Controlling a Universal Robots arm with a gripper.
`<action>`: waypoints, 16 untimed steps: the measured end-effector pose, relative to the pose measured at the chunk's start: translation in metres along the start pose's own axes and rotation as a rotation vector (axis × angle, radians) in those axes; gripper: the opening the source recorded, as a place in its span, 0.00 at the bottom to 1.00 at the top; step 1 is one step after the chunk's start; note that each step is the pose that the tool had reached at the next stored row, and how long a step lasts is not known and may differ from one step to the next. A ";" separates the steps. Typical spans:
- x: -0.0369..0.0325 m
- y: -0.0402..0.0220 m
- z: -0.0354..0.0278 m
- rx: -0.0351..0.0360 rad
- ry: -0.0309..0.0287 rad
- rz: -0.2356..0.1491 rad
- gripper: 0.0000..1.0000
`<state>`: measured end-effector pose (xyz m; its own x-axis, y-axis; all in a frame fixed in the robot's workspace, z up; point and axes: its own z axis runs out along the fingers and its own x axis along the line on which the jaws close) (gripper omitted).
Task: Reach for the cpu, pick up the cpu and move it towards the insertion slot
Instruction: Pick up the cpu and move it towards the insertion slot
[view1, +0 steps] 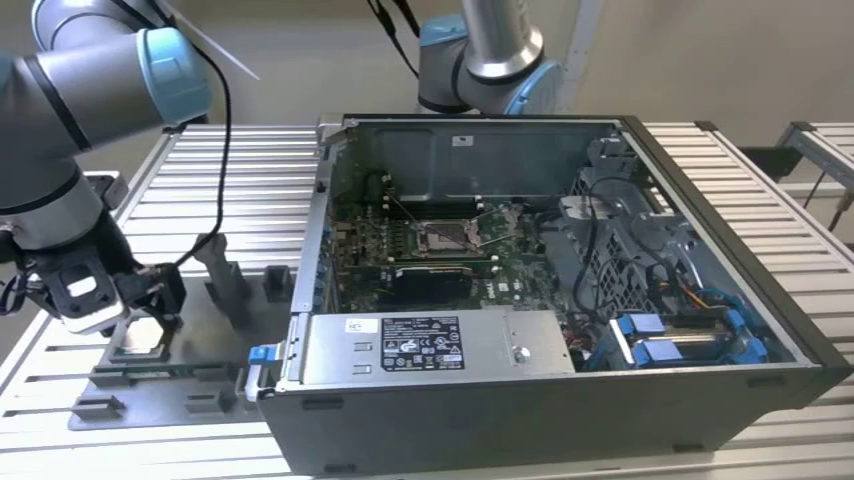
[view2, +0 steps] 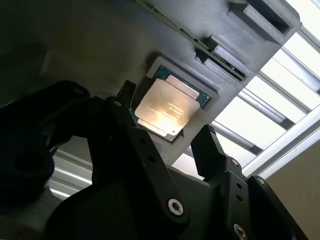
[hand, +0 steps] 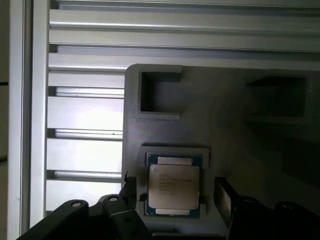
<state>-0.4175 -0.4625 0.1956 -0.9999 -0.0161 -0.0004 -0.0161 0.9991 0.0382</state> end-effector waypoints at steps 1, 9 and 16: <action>0.0000 0.0000 0.0009 0.0000 0.0000 0.000 1.00; 0.0000 -0.0002 0.0066 0.0000 0.0000 0.000 1.00; 0.0000 -0.0003 0.0069 0.0000 0.0000 0.000 1.00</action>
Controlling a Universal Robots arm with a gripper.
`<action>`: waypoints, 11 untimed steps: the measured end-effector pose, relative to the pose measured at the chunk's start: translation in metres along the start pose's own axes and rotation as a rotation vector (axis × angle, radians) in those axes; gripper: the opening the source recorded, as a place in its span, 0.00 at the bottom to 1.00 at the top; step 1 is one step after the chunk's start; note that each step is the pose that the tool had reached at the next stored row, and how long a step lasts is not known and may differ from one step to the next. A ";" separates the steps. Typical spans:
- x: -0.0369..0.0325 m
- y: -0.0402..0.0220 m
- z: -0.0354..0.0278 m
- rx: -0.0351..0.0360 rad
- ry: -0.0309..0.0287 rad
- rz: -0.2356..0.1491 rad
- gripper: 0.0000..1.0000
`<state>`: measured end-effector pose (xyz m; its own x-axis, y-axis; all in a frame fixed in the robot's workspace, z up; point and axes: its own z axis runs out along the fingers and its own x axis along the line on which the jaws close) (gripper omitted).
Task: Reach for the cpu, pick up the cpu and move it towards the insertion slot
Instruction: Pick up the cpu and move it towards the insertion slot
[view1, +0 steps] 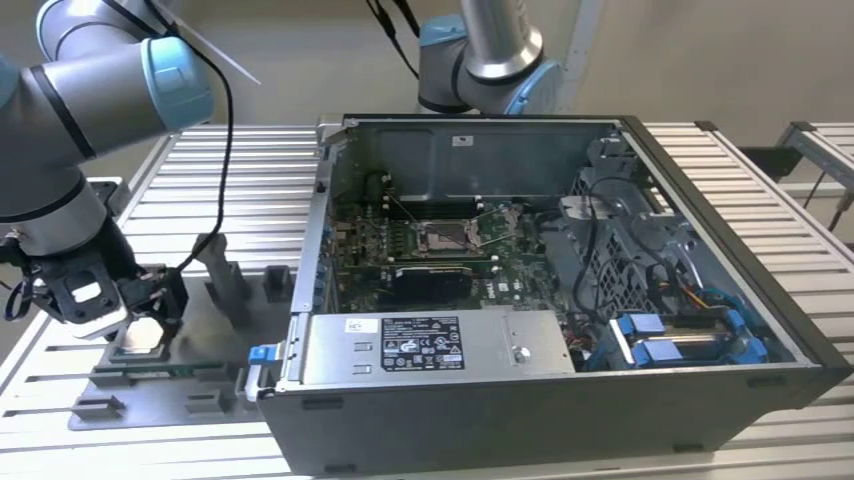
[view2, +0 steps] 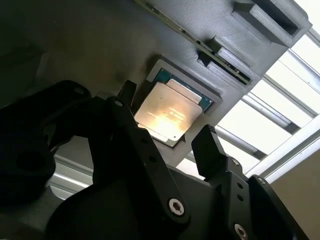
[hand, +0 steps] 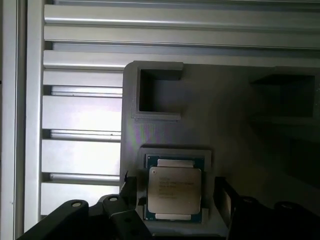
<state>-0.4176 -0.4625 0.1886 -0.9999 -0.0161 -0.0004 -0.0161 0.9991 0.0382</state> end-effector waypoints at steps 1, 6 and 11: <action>0.0000 0.0000 0.0000 0.0000 0.0000 0.000 0.00; 0.0001 0.0000 0.0000 0.0001 0.0002 0.000 0.00; 0.0001 0.0000 0.0001 0.0000 0.0001 0.000 0.00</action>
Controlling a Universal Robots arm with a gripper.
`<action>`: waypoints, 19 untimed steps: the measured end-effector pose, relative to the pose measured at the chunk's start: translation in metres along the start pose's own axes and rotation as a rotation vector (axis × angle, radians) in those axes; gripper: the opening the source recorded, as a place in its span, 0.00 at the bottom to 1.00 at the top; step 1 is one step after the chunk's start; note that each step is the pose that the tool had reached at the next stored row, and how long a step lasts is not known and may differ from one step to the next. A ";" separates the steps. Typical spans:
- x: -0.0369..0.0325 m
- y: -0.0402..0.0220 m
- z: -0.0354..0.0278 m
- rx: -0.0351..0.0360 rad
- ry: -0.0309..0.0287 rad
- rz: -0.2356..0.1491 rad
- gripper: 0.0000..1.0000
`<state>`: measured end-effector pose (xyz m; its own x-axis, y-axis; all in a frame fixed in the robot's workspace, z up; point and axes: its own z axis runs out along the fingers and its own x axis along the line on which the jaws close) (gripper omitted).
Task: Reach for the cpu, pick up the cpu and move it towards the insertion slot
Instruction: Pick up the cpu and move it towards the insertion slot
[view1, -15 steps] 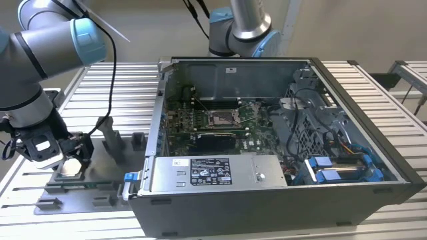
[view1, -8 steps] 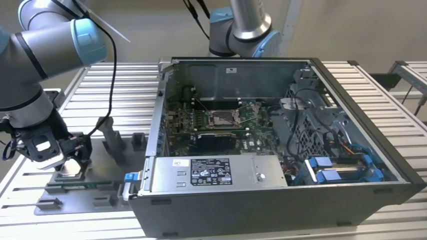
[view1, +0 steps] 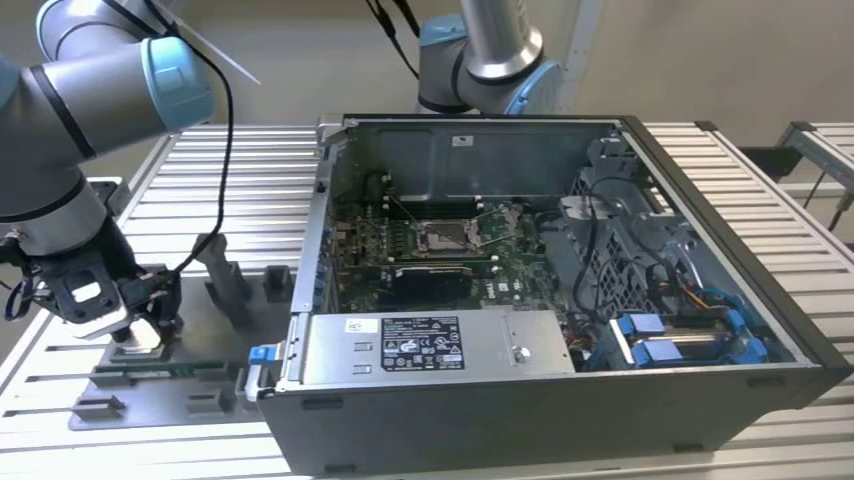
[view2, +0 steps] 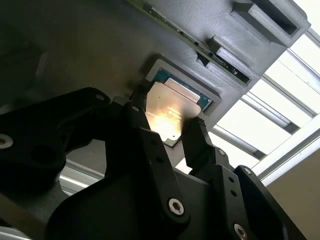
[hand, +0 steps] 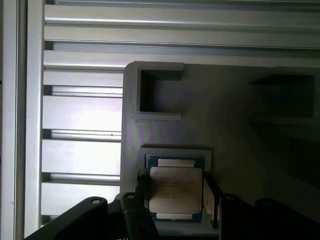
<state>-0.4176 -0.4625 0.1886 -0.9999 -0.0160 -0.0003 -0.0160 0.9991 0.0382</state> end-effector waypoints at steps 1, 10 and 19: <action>0.0000 -0.0001 0.0000 0.0000 0.0000 0.000 0.00; 0.0000 0.0000 0.0004 -0.0003 -0.0006 0.000 0.00; 0.0001 -0.0001 0.0006 0.0001 0.0001 0.000 1.00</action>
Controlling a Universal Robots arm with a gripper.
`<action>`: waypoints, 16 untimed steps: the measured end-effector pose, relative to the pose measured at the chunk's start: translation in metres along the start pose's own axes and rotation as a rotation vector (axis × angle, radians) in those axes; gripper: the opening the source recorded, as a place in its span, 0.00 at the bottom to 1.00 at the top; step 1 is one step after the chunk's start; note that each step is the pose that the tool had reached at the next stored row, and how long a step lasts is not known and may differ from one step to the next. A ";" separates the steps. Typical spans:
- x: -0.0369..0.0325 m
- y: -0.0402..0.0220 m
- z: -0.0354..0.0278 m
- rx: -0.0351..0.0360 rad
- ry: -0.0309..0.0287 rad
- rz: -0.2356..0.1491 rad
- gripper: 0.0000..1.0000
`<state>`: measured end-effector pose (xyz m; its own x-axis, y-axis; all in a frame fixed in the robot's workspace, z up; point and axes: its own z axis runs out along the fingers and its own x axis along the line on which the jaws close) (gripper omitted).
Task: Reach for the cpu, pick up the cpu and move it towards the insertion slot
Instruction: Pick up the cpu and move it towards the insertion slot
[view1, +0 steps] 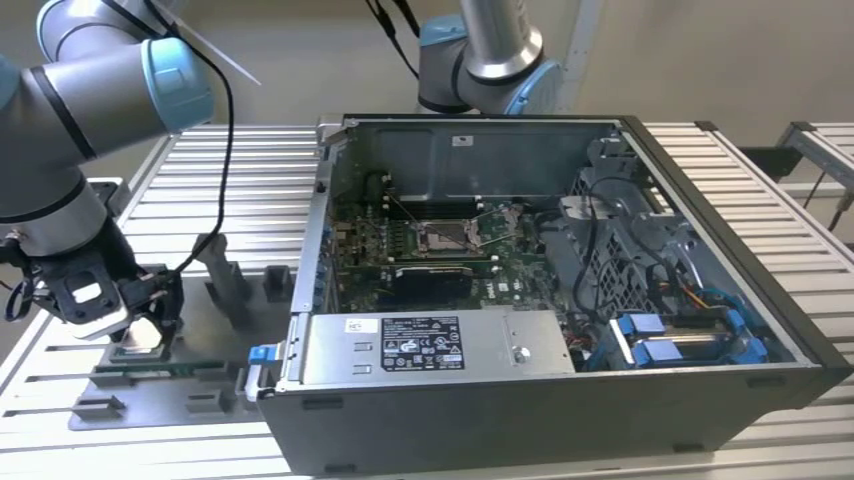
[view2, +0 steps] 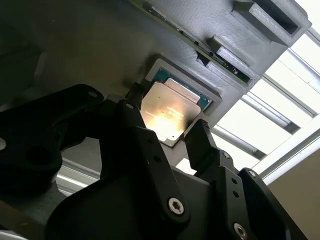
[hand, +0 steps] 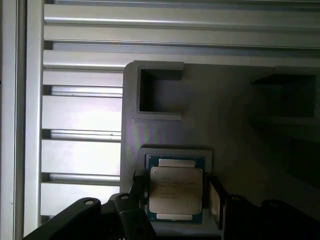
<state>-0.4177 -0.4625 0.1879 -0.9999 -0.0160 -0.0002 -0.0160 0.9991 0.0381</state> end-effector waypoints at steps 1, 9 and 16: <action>-0.0001 0.0000 0.0001 -0.0004 -0.0001 0.000 1.00; 0.0000 -0.0001 0.0010 -0.0004 -0.0001 0.000 1.00; 0.0000 -0.0001 0.0011 -0.0004 0.0001 0.000 0.00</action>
<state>-0.4176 -0.4626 0.1868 -0.9999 -0.0161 -0.0002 -0.0161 0.9991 0.0385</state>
